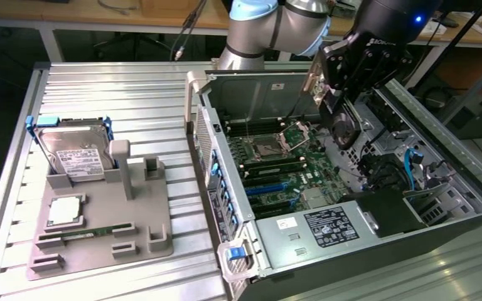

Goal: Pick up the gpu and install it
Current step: 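Pick up the gpu and move the gpu toward the slot, then insert the gpu into the slot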

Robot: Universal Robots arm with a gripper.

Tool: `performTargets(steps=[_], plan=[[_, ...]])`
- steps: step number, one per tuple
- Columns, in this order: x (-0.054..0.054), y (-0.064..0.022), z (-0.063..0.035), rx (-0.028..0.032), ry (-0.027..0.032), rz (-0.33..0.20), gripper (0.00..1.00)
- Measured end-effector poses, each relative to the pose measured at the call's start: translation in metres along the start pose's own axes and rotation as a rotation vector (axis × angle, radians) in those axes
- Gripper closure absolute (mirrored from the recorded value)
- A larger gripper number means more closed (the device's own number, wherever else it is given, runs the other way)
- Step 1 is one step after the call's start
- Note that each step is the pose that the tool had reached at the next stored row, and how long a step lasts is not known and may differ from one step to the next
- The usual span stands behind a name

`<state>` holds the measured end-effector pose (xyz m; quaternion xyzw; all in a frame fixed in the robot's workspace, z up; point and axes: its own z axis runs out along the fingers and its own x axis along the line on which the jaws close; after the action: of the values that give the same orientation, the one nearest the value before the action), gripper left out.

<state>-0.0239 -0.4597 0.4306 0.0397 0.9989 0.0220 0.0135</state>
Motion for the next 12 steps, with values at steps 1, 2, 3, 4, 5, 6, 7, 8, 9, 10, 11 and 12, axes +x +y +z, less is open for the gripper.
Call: performTargets(steps=[1, 2, 3, 4, 5, 6, 7, 8, 9, 10, 11, 12], plan=[[-0.0015, 0.0001, 0.0, -0.0001, 0.0, 0.0, 0.73], [-0.0028, 0.0002, 0.0001, -0.0001, 0.0, 0.0, 0.73], [-0.0041, 0.0003, 0.0001, -0.0001, 0.0, 0.0, 0.73], [-0.0051, 0.0004, 0.0002, -0.0001, -0.0001, 0.0, 0.73], [-0.0054, 0.0004, 0.0002, 0.0, 0.0, 0.0, 0.73], [-0.0054, 0.0004, 0.0001, 0.0, 0.0, 0.0, 0.73], [-0.0054, 0.0004, 0.0002, -0.0001, 0.0, 0.0, 0.73], [-0.0054, 0.0004, 0.0002, 0.0, 0.0, 0.0, 0.73], [-0.0054, 0.0004, 0.0002, 0.0, 0.0, 0.0, 0.73], [-0.0054, 0.0004, 0.0002, -0.0001, -0.0001, 0.0, 0.73], [-0.0054, 0.0004, 0.0002, -0.0001, 0.0, 0.0, 0.73], [-0.0054, 0.0004, 0.0002, 0.0, 0.0, 0.0, 0.73]])
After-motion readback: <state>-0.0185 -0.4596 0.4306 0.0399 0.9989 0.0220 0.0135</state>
